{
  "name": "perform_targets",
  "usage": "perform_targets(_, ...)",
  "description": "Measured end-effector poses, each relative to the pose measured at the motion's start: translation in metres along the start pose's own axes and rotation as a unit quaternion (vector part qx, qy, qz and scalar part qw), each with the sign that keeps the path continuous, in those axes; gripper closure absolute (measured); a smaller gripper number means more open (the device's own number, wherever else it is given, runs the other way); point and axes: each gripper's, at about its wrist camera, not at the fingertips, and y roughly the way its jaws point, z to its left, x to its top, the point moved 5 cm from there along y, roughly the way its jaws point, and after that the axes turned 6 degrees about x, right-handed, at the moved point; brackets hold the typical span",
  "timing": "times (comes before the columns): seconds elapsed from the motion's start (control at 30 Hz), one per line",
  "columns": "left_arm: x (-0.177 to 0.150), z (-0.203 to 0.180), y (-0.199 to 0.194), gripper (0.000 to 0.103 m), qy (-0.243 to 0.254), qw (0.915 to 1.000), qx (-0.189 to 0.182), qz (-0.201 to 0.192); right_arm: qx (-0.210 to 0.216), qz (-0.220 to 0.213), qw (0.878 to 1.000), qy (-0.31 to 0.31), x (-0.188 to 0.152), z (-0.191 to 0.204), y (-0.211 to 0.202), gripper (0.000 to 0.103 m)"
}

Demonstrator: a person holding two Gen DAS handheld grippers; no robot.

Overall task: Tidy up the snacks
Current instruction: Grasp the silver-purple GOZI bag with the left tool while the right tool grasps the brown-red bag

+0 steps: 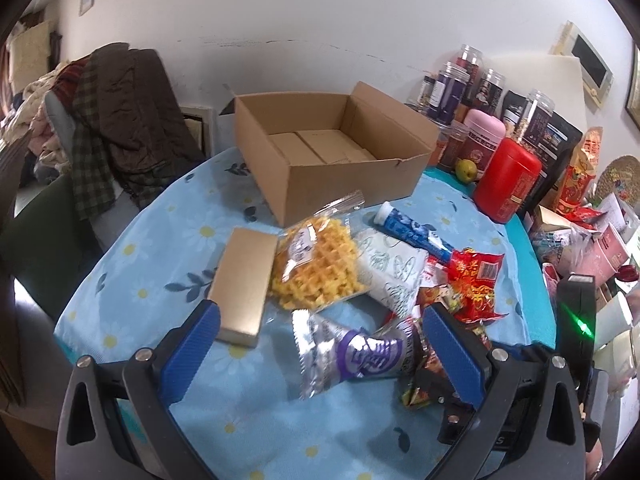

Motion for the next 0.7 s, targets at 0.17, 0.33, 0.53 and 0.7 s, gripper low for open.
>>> perform_targets(0.17,0.008,-0.019,0.010,0.000,0.021,0.9994,-0.028,0.003,0.025,0.005,1.000,-0.007,-0.005,-0.009,-0.009,0.039)
perform_targets(0.33,0.013,-0.044,0.020,0.000,0.057,0.9965,-0.061,0.008,0.026,0.004,1.000,-0.005,-0.011,-0.026,-0.025,0.043)
perform_targets(0.53,0.006,-0.063,0.037,0.000,0.093,0.9894,-0.102,0.044,0.025,0.004,1.000,0.009,-0.019,-0.042,-0.031,0.044)
perform_targets(0.7,-0.012,-0.065,0.049,0.000,0.120,0.9854,-0.092,0.078,0.022,0.001,1.000,0.010,-0.020,-0.044,-0.033,0.044)
